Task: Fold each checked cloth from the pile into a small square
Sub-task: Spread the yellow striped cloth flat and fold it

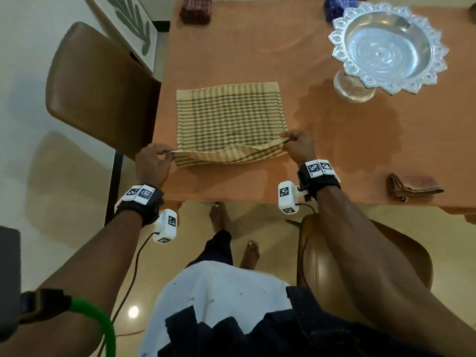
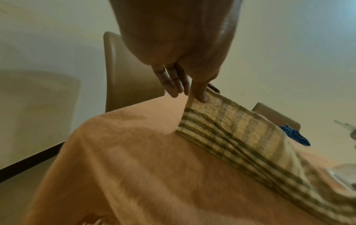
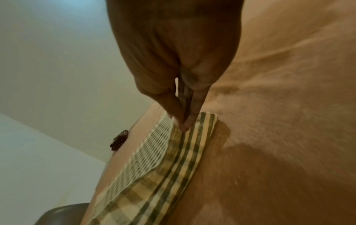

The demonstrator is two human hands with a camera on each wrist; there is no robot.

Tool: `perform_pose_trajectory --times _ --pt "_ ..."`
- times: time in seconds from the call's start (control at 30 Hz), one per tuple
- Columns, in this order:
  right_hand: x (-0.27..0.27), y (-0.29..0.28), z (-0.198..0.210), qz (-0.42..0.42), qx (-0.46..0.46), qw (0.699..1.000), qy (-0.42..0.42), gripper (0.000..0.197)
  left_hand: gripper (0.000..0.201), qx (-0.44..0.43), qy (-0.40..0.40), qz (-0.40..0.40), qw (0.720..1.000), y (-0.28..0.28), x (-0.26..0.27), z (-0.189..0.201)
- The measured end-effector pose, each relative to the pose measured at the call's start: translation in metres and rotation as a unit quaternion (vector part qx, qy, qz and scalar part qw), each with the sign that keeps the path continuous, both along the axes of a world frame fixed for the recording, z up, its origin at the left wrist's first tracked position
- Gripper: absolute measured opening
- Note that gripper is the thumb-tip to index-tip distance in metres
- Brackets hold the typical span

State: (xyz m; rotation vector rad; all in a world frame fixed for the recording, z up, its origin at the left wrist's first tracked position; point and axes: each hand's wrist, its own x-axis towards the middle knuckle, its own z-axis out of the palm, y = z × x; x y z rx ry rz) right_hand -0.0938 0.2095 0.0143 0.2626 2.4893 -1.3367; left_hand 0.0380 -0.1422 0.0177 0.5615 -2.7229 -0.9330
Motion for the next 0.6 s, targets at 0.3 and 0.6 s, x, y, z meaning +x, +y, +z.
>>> perform_pose_trajectory --times 0.3,0.6 --pt "-0.096 -0.021 -0.02 -0.032 0.066 0.996 0.046 0.018 0.027 0.119 -0.109 -0.02 0.987 -0.055 -0.101 -0.012" --pt "-0.179 -0.043 -0.032 -0.027 0.105 0.993 0.043 0.024 0.029 0.147 -0.1 -0.012 0.984 -0.07 -0.182 -0.023"
